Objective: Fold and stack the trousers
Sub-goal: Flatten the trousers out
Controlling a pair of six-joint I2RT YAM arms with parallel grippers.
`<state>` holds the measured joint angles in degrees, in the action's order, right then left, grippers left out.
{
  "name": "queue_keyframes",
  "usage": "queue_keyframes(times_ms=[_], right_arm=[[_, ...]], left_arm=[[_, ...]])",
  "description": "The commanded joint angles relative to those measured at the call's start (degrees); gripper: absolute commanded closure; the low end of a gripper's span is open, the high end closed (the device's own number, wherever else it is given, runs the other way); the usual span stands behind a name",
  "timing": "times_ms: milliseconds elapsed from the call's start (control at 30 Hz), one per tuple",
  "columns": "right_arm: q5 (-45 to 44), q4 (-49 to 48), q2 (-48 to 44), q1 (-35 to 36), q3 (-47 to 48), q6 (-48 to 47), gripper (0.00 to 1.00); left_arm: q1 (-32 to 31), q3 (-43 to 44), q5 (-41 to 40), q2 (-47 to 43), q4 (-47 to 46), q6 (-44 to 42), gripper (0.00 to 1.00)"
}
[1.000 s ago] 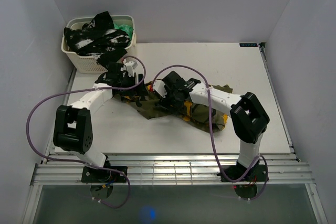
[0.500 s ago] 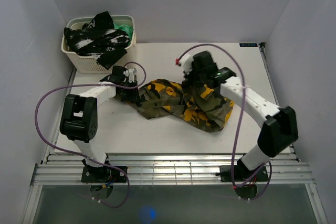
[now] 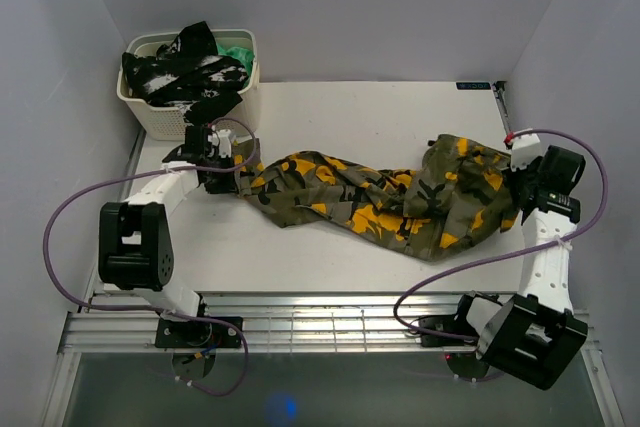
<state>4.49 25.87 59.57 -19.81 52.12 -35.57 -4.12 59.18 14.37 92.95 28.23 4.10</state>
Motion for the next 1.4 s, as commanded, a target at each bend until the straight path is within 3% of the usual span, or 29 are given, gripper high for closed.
queue_keyframes(times_ms=[0, 67, 100, 167, 200, 267, 433, 533, 600, 667, 700, 767, 800, 833, 1033, 1267, 1333, 1367], right_arm=[[4.56, 2.34, -0.86, -6.79, -2.54, -6.96, 0.92], [4.39, 2.61, -1.03, -8.3, -4.21, -8.89, 0.92], [4.21, 2.78, -1.12, -8.83, -4.65, -9.51, 0.92], [2.9, 3.22, -1.04, -9.1, -5.45, -10.22, 0.92], [2.63, 3.22, -1.04, -9.28, -5.53, -10.48, 0.92], [1.75, 3.49, -0.77, -9.45, -5.19, -10.75, 0.92], [0.7, 3.49, -0.25, -9.98, -3.78, -11.01, 0.92], [0.34, 3.4, 1.24, -10.16, -3.08, -11.01, 0.92], [0.34, 3.4, 1.86, -10.24, -2.64, -11.01, 0.92], [0.52, 3.4, 2.3, -10.25, -2.55, -11.53, 0.92], [0.61, 3.4, 2.3, -10.25, -2.55, -11.8, 0.92], [2.09, 3.75, 1.78, -10.42, -2.63, -12.93, 0.92], [2.97, 4.01, 1.34, -10.42, -2.81, -13.38, 0.92], [5.24, 5.15, 0.47, -10.42, -3.25, -13.9, 0.92], [9.47, 9.18, -1.21, -10.42, -5.18, -16.72, 0.92], [13.88, 14.2, -3.41, -10.6, -8.0, -20.49, 0.91], [12.74, 16.92, -1.05, -10.77, -7.04, -24.08, 0.75], [13.26, 18.33, -0.51, -12.08, -6.33, -25.15, 0.52]], left_arm=[[1.13, -0.73, 0.12, -7.24, 2.18, -8.8, 1.0], [1.13, 0.31, 4.93, -9.18, 3.14, -12.87, 0.94], [1.13, 1.02, 6.36, -9.36, 3.41, -15.24, 0.63], [0.87, 3.3, 7.42, -8.67, 2.98, -19.64, 0.36], [0.87, 4.18, 8.99, -7.79, 2.89, -21.05, 0.28], [0.43, 6.03, 10.5, -4.46, 2.8, -25.44, 0.2], [-2.03, 9.37, 7.08, 4.16, -0.1, -31.42, 0.17], [-2.38, 10.17, 2.18, 10.05, -0.1, -33.98, 0.17], [-2.21, 9.99, -2.04, 12.34, -0.1, -33.63, 0.3], [-0.9, 7.8, -6.36, 12.61, -0.1, -33.11, 0.46], [-0.02, 6.66, -7.07, 11.74, -0.19, -32.14, 0.6], [3.84, 3.41, -7.34, 7.27, 1.03, -31.35, 0.77], [6.29, 2.27, -7.08, 5.33, 1.74, -31.17, 0.94], [9.62, 1.21, -6.55, 3.14, 3.22, -31.34, 1.0], [19.83, -0.91, -1.02, -14.36, 12.0, -34.77, 1.0], [20.12, 4.36, 3.03, -23.08, 17.73, -35.65, 1.0], [20.2, 6.12, 2.42, -20.62, 18.96, -35.21, 1.0], [20.12, 6.39, 2.07, -19.66, 19.06, -35.12, 1.0]])
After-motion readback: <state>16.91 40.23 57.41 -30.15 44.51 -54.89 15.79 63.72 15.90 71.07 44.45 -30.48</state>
